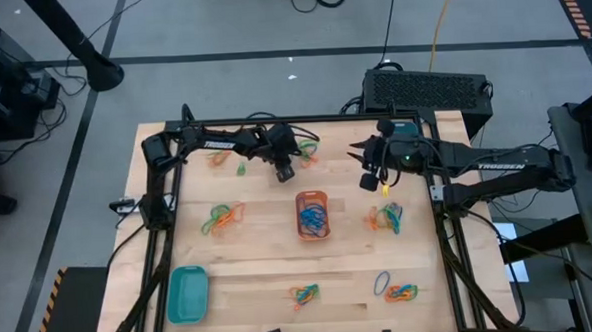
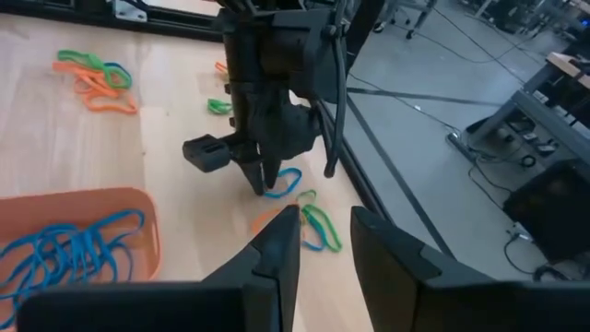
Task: Sort rubber bands into baskets
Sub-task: Put the blue rubber band into the orange bin
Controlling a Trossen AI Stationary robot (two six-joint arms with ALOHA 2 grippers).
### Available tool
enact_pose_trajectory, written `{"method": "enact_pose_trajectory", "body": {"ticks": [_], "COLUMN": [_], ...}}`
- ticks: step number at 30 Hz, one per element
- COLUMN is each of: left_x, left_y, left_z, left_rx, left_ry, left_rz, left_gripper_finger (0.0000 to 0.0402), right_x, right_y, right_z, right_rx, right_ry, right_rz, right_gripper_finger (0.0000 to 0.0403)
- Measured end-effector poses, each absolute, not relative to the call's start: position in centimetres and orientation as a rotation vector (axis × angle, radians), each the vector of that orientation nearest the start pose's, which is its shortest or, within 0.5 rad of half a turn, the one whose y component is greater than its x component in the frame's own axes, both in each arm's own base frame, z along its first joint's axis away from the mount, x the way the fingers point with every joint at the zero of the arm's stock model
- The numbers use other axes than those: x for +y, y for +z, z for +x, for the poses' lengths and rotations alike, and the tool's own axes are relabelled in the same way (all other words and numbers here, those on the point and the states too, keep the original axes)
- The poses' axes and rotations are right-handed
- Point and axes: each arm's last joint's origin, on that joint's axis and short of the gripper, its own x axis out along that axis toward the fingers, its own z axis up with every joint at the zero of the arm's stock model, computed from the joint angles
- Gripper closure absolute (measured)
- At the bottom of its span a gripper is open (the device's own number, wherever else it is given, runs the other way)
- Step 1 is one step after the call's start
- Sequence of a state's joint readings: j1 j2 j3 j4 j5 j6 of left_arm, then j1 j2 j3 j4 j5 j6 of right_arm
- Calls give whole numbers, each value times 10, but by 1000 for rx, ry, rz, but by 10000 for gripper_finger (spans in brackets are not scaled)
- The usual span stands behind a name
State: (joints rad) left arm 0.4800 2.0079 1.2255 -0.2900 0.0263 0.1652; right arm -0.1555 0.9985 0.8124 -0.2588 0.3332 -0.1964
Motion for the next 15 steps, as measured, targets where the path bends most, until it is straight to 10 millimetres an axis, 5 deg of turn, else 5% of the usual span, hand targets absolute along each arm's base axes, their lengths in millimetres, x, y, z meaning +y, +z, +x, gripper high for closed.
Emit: {"method": "enact_pose_trajectory", "body": {"ticks": [3,8,15], "left_x": [181,175,138], "left_y": [127,137,202], "left_z": [350,346,339], "left_rx": [1075,1095,1009], "left_ry": [313,314,254], "left_rz": [-118,-108,-52], "left_gripper_finger": [388,397,398], "right_x": [-43,-43,-38], "right_y": [297,295,287], "right_z": [211,212,211], "right_rx": [503,514,576], "right_ry": [-433,-431,-289], "right_rz": [-234,-237,-140], "right_gripper_finger": [312,312,312]}}
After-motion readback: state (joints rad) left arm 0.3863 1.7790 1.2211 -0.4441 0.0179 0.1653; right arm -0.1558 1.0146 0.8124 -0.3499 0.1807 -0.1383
